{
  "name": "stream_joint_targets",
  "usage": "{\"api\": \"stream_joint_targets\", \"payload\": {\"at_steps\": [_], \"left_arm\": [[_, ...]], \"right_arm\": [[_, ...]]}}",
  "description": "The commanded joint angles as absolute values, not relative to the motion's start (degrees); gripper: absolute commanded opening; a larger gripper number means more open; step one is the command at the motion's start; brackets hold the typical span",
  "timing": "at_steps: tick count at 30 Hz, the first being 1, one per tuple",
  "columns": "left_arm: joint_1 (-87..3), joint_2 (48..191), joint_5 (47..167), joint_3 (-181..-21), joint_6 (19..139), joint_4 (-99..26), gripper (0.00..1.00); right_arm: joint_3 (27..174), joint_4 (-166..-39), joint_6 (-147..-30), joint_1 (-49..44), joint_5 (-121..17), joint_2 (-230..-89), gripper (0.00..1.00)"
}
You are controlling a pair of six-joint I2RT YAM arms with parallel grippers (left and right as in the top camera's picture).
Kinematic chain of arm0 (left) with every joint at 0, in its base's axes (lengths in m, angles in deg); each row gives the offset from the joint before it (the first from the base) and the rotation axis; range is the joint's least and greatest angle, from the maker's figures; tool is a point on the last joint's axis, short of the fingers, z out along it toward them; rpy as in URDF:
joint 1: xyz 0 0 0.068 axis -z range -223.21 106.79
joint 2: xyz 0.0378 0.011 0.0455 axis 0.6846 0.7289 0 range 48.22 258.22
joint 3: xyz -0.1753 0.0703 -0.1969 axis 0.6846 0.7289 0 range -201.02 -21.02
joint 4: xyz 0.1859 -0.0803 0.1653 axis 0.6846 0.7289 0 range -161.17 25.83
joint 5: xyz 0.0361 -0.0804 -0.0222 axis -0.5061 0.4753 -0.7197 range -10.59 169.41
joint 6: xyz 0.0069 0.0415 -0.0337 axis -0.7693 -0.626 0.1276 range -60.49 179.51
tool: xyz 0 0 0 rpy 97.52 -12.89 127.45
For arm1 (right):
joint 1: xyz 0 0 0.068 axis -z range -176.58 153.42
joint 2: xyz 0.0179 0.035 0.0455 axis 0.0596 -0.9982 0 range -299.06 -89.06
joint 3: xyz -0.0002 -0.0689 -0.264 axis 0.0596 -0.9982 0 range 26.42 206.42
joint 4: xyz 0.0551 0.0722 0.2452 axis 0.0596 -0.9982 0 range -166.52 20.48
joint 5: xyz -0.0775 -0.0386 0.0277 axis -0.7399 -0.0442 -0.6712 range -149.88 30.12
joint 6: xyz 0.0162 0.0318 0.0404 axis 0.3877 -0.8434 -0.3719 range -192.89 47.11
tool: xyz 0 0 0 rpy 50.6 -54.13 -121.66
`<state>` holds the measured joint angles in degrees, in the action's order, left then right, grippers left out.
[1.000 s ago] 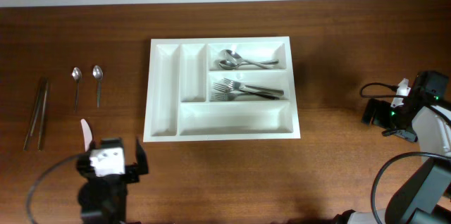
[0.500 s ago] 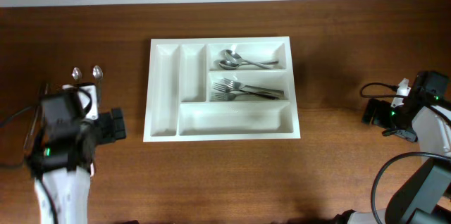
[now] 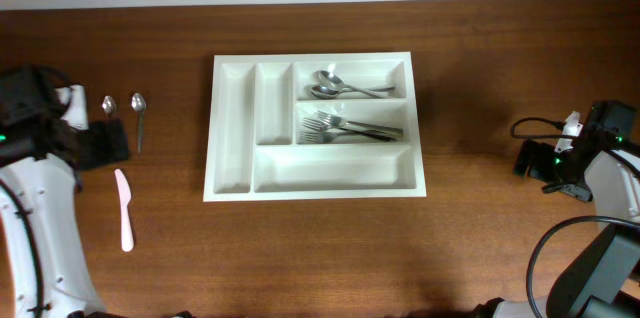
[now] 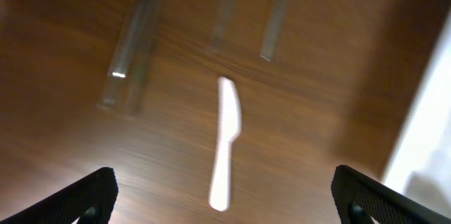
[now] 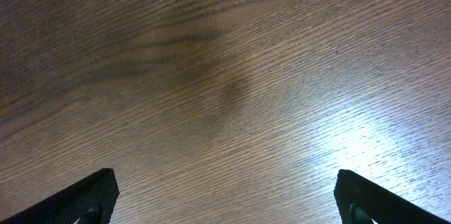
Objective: Pack container
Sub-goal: 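Move the left gripper left over the metal chopsticks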
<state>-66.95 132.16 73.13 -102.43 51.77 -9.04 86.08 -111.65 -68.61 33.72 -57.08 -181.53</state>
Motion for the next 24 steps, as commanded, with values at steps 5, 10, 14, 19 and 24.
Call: {"api": "stream_joint_targets", "payload": {"at_steps": [5, 10, 14, 19, 24], "left_arm": [[-71.59, 132.66, 69.28, -105.33, 44.16, -11.29, 0.99], [-73.58, 133.91, 69.41, -106.27, 36.77, -10.77, 0.99], [-76.44, 139.86, 71.21, -112.68, 35.11, -5.74, 0.99], [-78.76, 151.37, 74.83, -126.34, 31.29, 2.87, 0.99], [-78.49, 158.19, 75.58, -130.91, 31.33, -2.53, 0.99]], "right_arm": [[85.95, -111.67, -69.31, 33.83, -57.58, -180.57, 0.99], [85.95, -111.67, -69.31, 33.83, -57.58, -180.57, 0.99], [85.95, -111.67, -69.31, 33.83, -57.58, -180.57, 0.99], [85.95, -111.67, -69.31, 33.83, -57.58, -180.57, 0.99], [85.95, -111.67, -69.31, 33.83, -57.58, -180.57, 0.99]]}}
